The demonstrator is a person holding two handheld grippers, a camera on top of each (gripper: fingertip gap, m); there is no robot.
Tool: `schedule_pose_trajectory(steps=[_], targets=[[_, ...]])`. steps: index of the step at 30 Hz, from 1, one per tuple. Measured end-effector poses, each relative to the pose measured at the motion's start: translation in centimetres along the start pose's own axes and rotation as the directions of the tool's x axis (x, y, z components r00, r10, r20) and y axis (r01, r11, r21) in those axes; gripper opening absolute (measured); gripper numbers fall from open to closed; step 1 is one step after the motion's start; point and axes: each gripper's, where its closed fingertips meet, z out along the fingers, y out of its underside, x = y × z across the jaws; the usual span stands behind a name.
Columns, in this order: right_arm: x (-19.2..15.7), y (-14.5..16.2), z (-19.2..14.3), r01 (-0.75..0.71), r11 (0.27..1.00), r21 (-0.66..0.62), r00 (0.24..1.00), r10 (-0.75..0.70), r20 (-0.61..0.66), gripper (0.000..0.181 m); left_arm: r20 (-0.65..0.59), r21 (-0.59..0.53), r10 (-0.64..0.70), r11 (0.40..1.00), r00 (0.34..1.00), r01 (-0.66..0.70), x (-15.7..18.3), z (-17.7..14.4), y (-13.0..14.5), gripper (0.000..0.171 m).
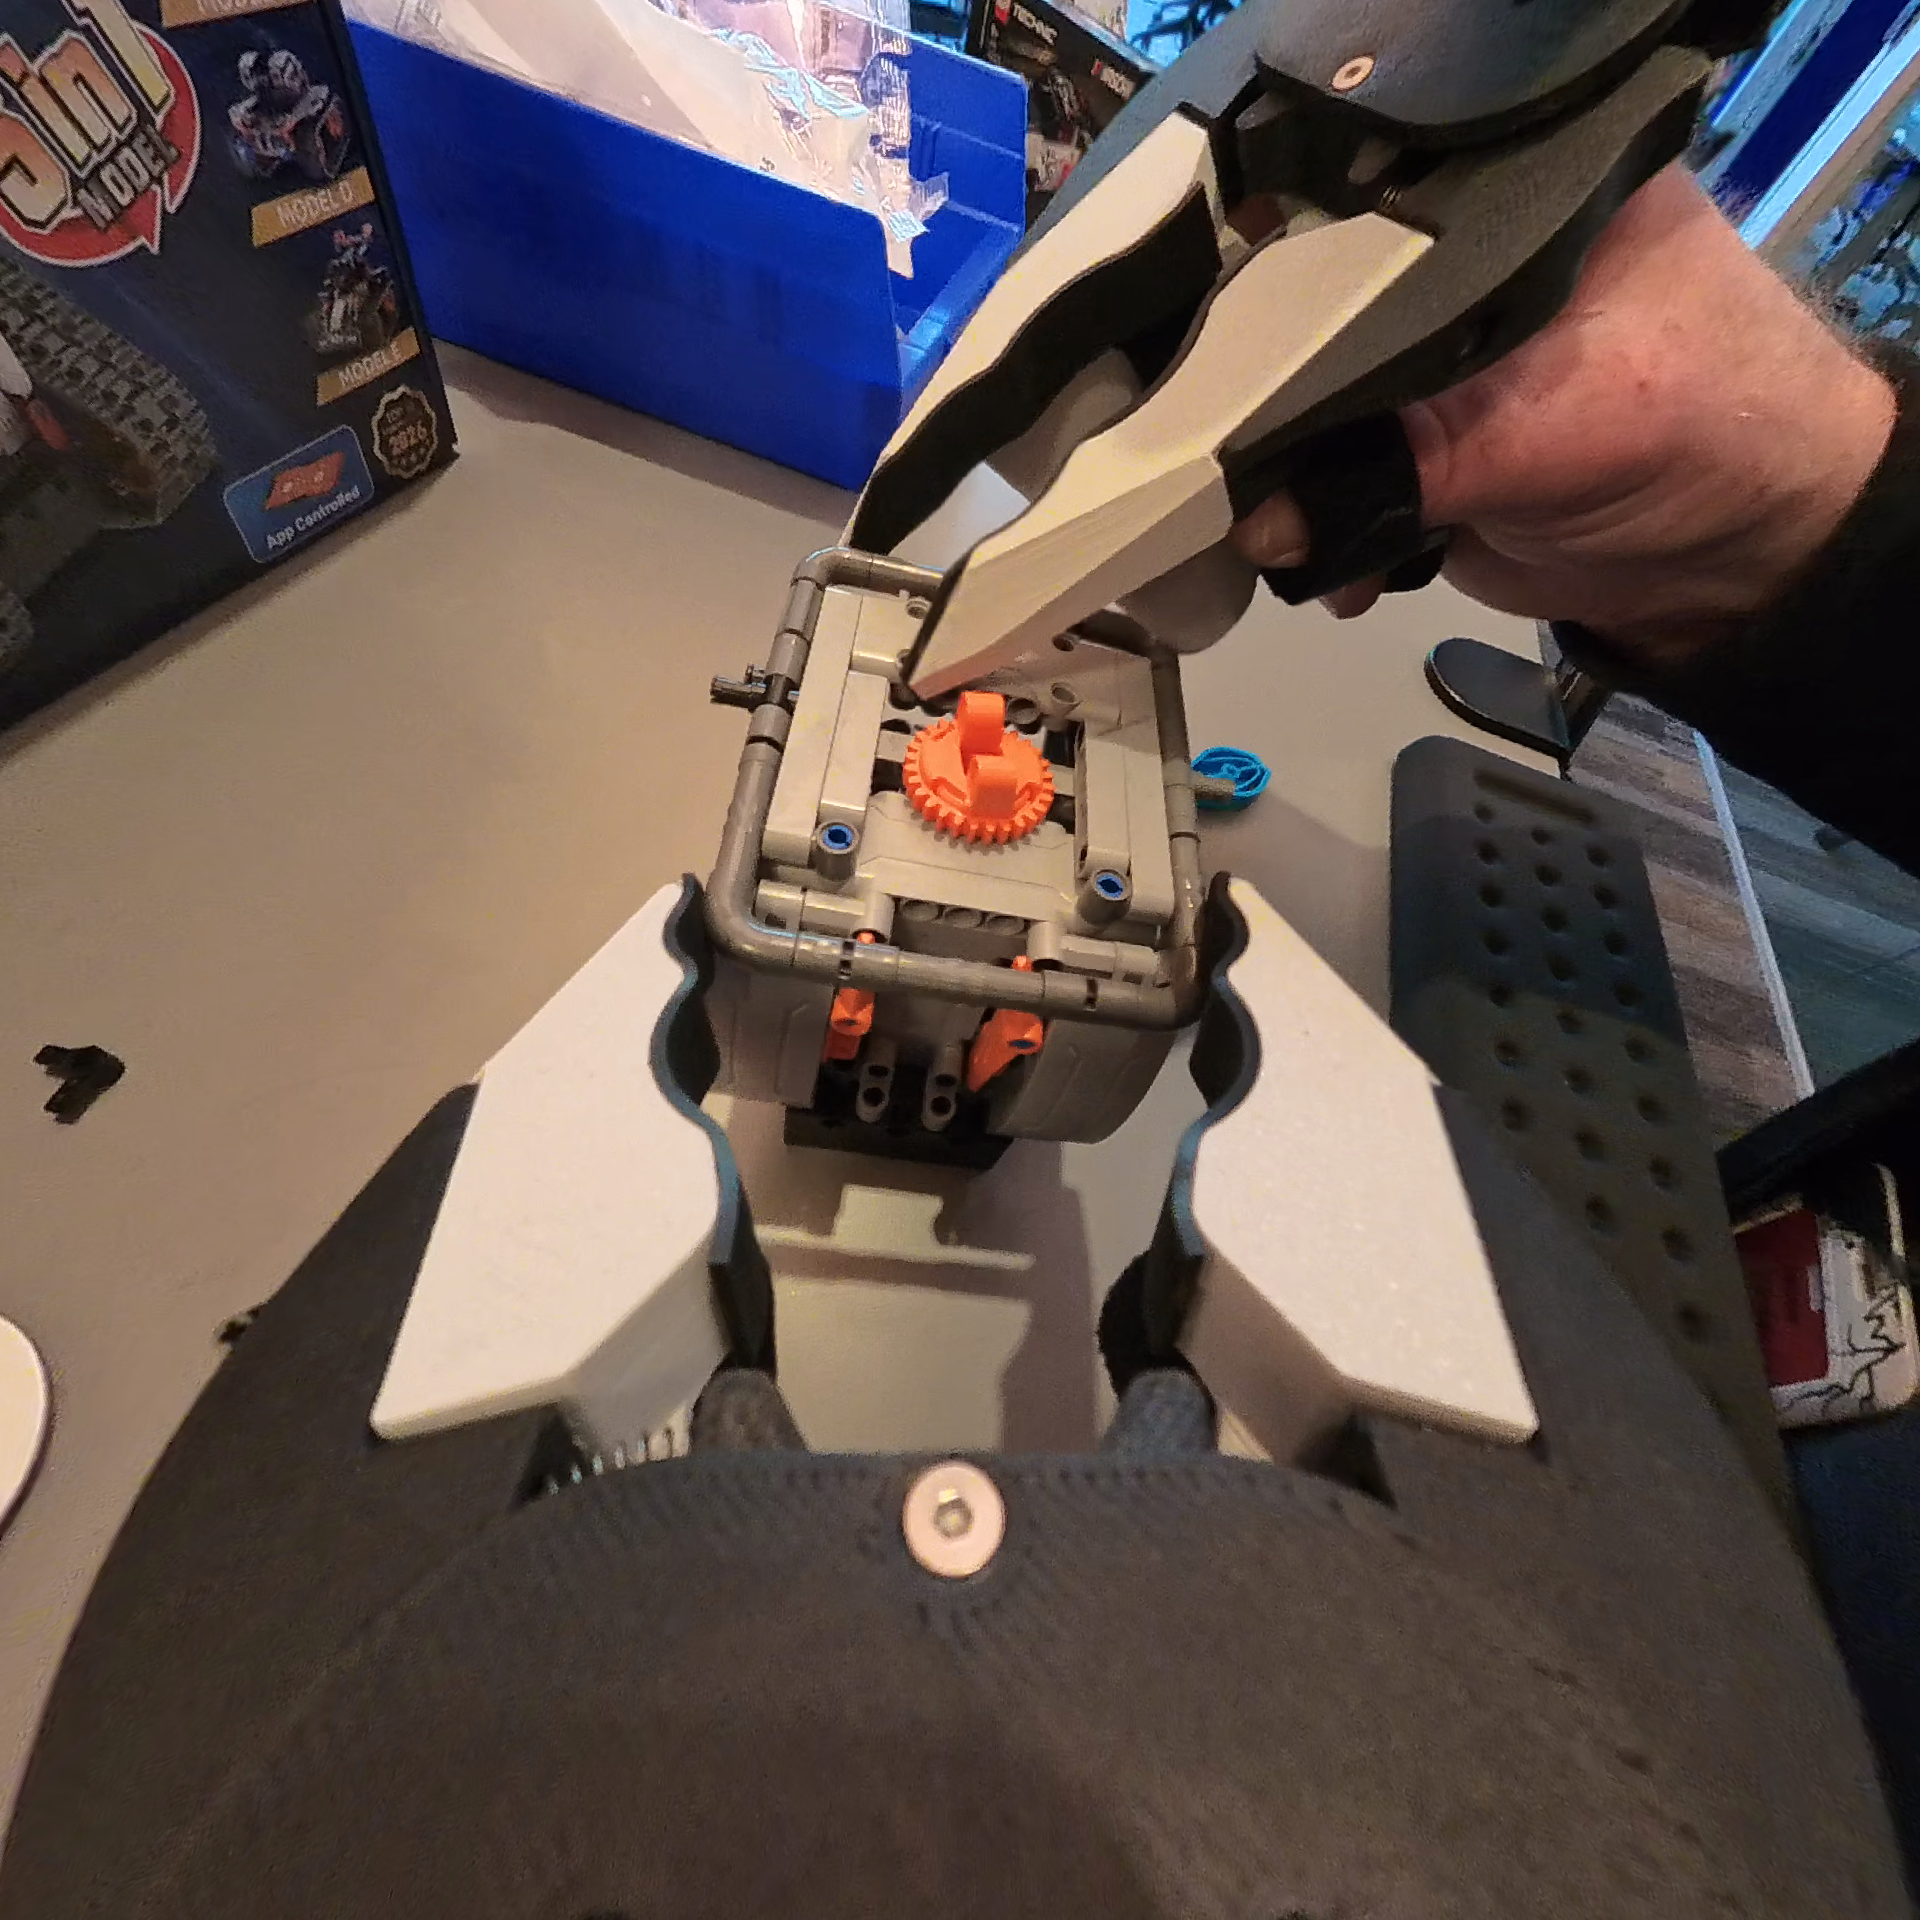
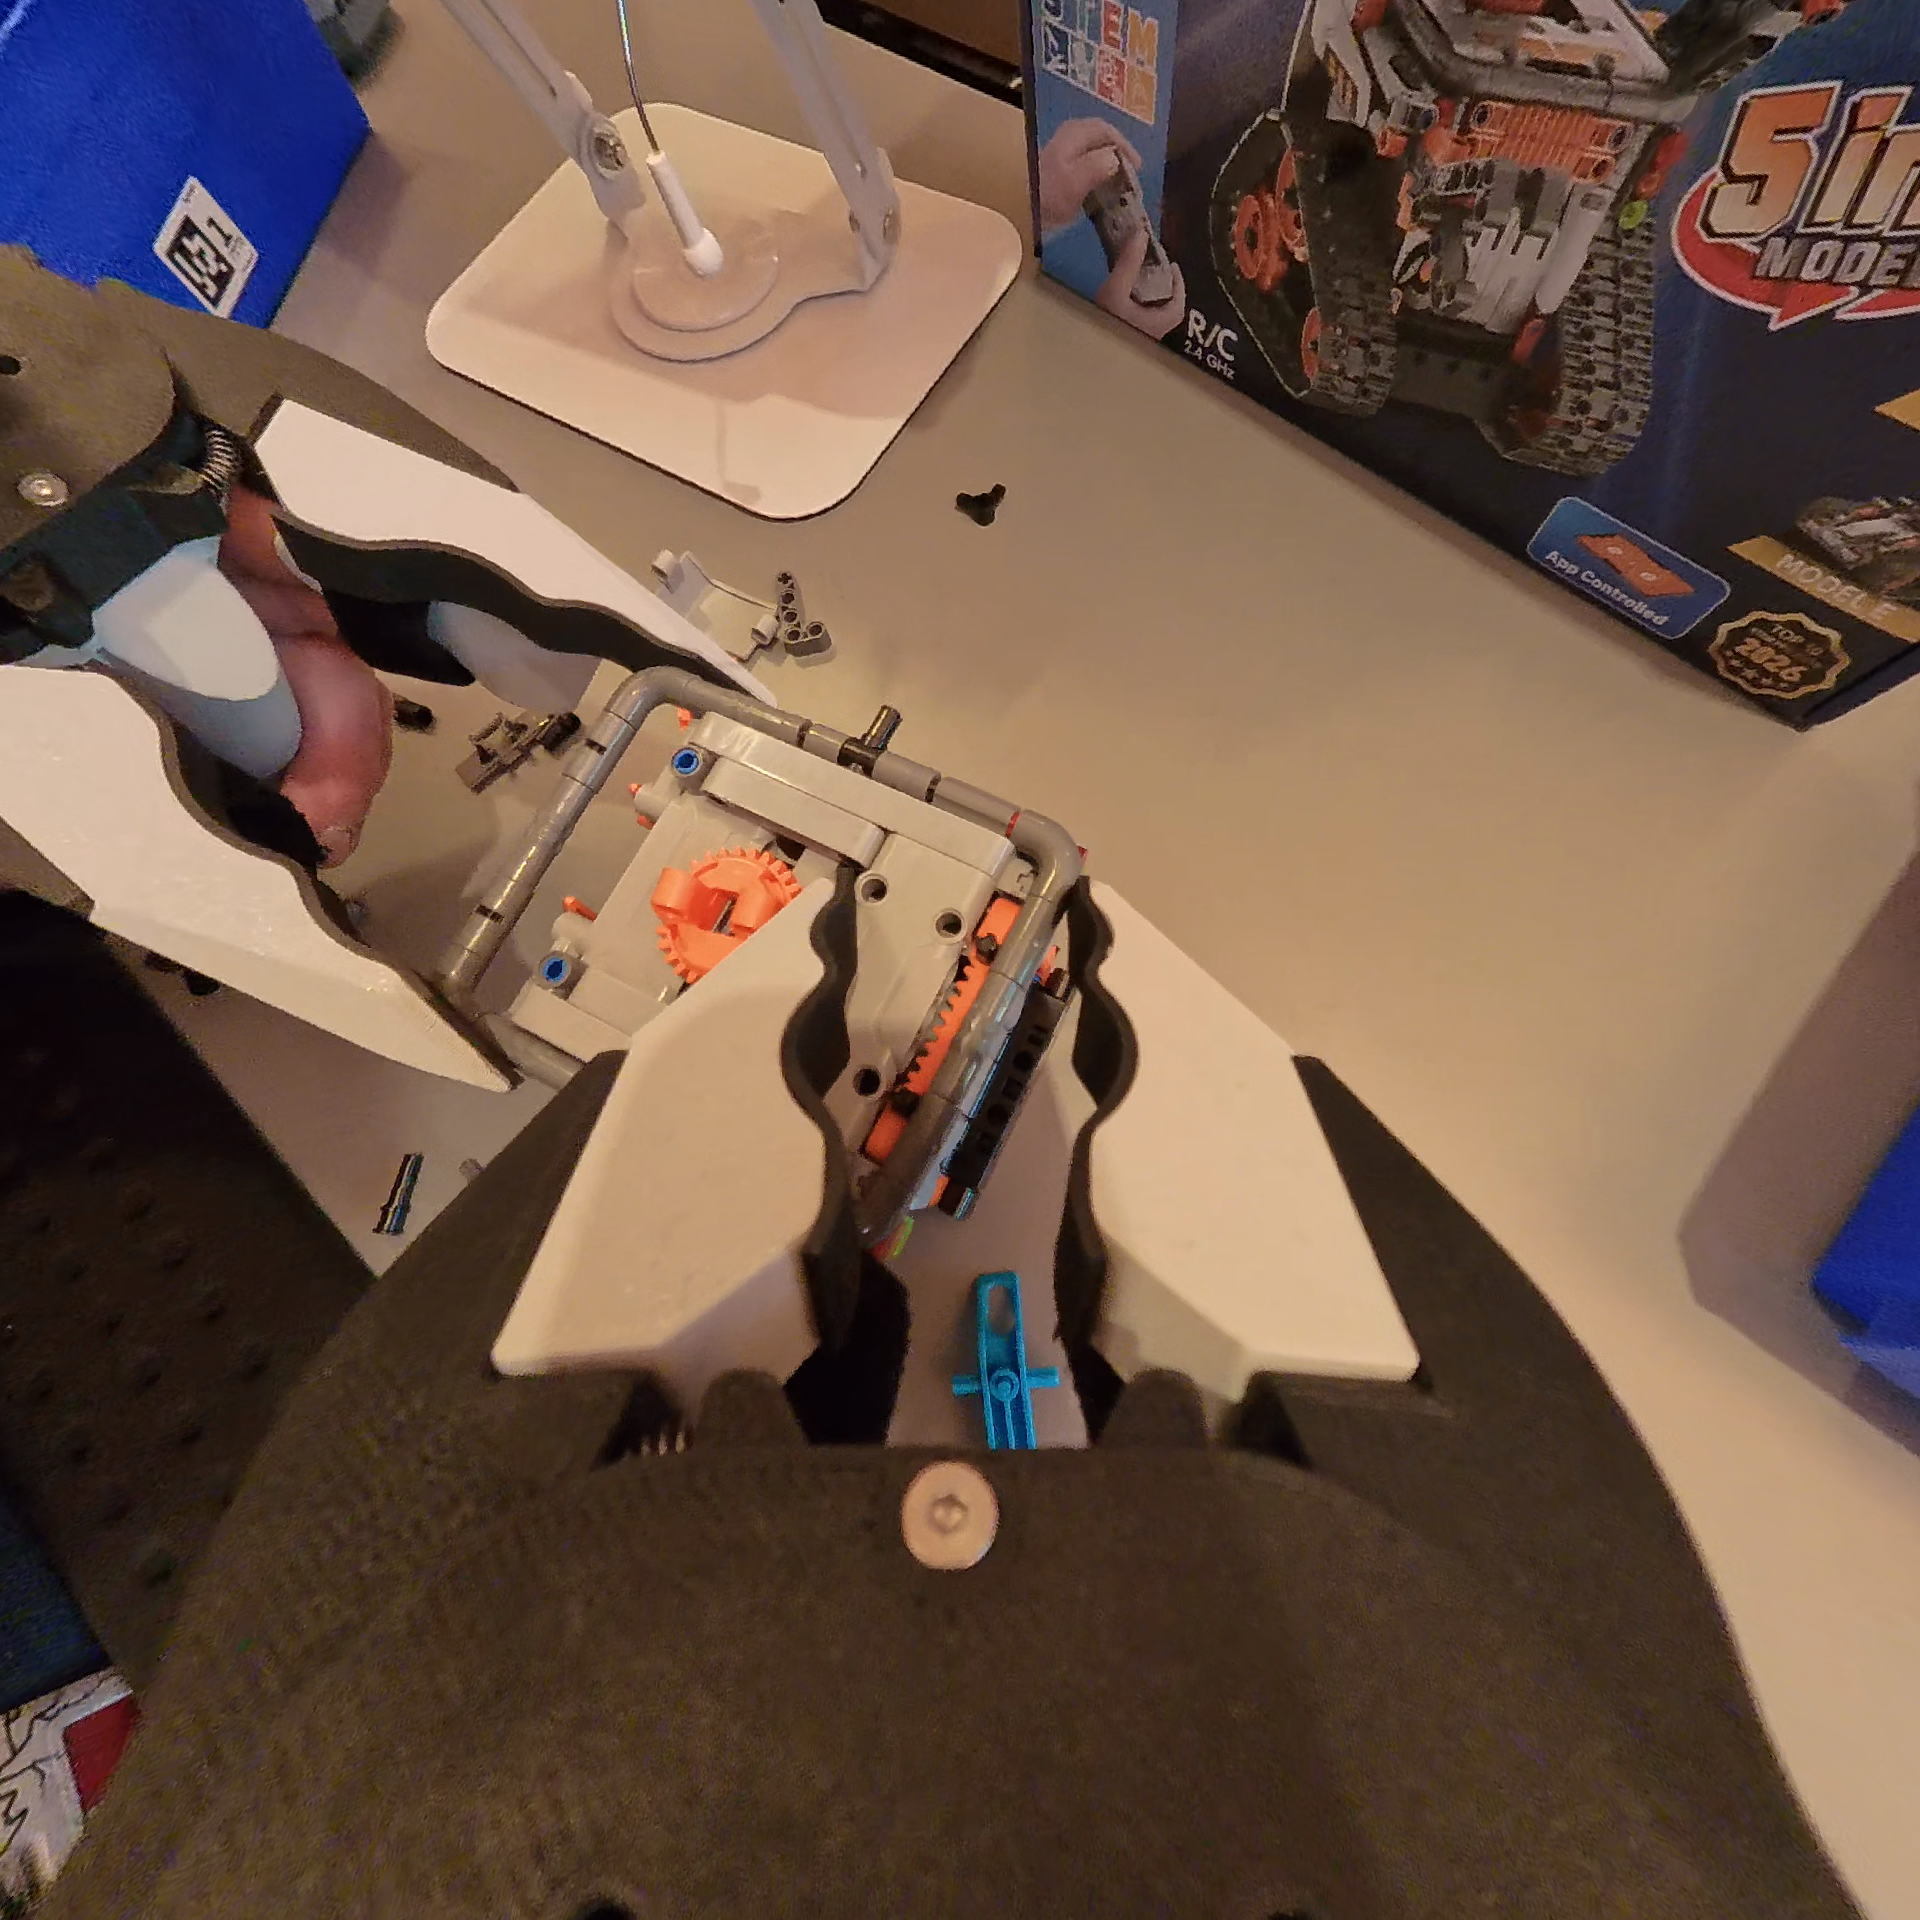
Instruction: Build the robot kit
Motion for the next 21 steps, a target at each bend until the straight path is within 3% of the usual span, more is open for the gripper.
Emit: schedule_pose_trajectory(steps=[12,16,21], targets=[[-0.1,-0.1,0.1,-0.024,1.000,0.016,0.999,0.023,0.040,0.039,-0.031,0.005,-0.032,0.999,0.999,0.032,0.1,0.0,-0.1,0.092],[0.1,-0.9,-1.0,-0.023,0.998,0.063,0.999,0.021,0.038,0.042,-0.116,0.062,-0.116,0.990,0.986,0.124,-0.7,-2.5,-1.4,0.076],[-1.1,-1.7,-1.5,0.104,0.993,0.057,0.989,-0.109,0.104,0.036,-0.102,-0.029,-0.148,0.989,0.984,0.146,-2.0,-2.7,-1.1,0.042]])
